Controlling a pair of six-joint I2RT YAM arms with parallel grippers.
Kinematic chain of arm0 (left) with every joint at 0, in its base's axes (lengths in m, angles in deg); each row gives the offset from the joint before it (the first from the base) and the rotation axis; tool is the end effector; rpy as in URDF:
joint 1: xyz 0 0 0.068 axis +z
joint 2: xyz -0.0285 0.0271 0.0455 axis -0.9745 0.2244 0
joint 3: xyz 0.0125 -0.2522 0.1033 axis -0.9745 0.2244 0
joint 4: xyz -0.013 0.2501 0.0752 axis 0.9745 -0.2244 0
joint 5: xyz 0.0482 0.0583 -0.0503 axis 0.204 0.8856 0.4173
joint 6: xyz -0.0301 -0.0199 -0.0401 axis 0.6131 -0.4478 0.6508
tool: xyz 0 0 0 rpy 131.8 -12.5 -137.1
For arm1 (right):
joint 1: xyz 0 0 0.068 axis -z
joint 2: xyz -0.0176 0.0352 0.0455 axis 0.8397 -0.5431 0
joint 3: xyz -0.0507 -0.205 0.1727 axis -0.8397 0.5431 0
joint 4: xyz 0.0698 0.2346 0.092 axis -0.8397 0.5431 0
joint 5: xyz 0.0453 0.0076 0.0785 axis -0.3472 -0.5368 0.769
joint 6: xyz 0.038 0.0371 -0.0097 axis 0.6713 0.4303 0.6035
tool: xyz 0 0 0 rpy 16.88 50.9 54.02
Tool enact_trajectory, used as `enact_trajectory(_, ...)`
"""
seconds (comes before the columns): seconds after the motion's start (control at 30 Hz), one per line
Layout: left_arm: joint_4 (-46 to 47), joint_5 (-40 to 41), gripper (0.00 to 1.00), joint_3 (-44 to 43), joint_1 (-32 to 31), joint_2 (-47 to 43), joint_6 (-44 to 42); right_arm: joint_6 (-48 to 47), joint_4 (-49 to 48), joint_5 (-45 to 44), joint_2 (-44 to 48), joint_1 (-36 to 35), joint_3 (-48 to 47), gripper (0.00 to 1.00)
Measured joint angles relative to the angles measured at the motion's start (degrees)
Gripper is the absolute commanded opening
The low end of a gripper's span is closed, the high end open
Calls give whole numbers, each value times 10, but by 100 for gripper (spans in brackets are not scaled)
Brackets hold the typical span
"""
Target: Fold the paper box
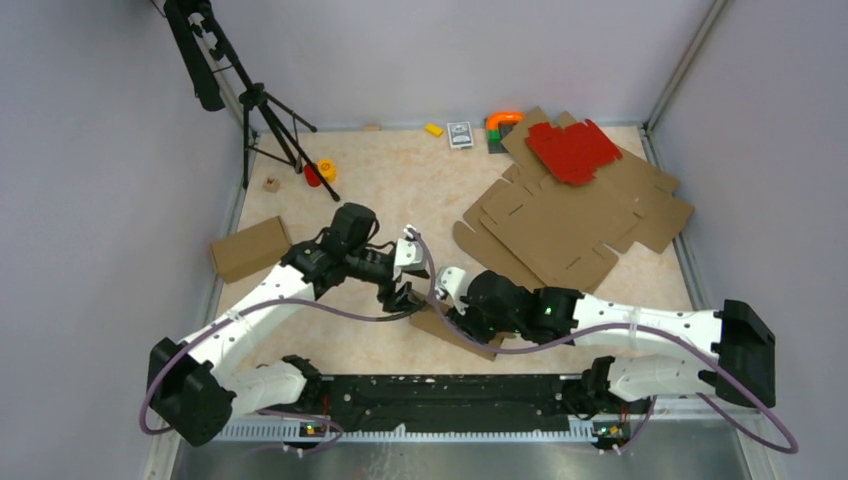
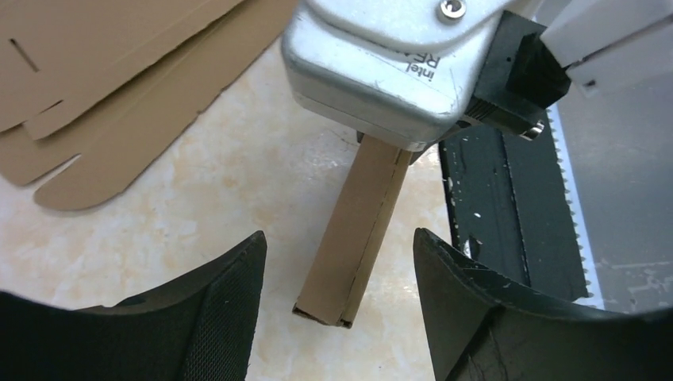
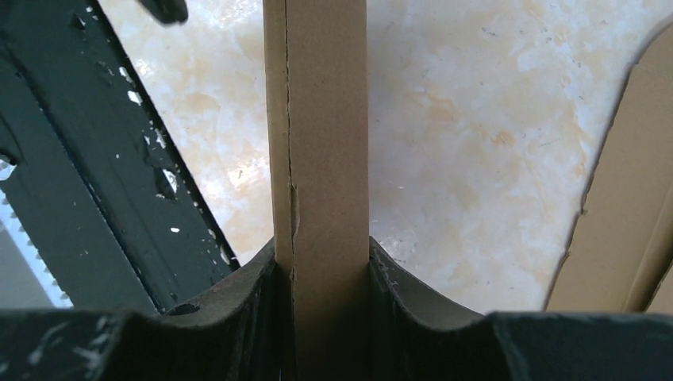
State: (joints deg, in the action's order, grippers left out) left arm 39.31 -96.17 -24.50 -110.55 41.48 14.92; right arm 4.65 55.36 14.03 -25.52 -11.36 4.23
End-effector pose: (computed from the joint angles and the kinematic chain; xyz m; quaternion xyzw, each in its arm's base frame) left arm 0.1752 -0.1497 0.2880 0.6083 0.5834 -0.3967 0.3636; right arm 0.0914 0.2227 0.2408 -0.4879 0.7850 0.1860 0.3332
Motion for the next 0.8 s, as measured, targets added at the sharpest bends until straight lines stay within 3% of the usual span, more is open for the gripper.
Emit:
enact_trajectory(0.27,-52,-2,62,-6,-57,32,-29,-7,4,15,24,0,0,21)
enact_trajectory(0.53,-64,19,43,-22,-77,70,-42,-12,11,37,39,0,0,21)
enact_trajectory(0.7,-66,35,24,-24,-94,84,-43,-28,26,46,42,0,0,30)
enact_trajectory(0.8,-61,49,17,-24,-104,85,-35,-32,31,44,42,0,0,46)
